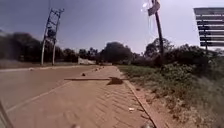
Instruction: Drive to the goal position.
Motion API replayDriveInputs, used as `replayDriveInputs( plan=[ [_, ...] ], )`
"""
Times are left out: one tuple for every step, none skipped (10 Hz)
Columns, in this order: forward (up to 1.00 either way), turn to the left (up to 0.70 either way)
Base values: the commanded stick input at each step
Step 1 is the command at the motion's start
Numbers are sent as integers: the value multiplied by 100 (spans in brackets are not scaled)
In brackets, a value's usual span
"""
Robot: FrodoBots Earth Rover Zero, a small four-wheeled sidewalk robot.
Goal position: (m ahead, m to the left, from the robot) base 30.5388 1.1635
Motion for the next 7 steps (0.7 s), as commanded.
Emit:
replayDriveInputs(
  plan=[
    [30, 0],
    [30, 0],
    [30, 0],
    [30, 0],
    [30, 0],
    [30, 0],
    [30, 0]
  ],
)
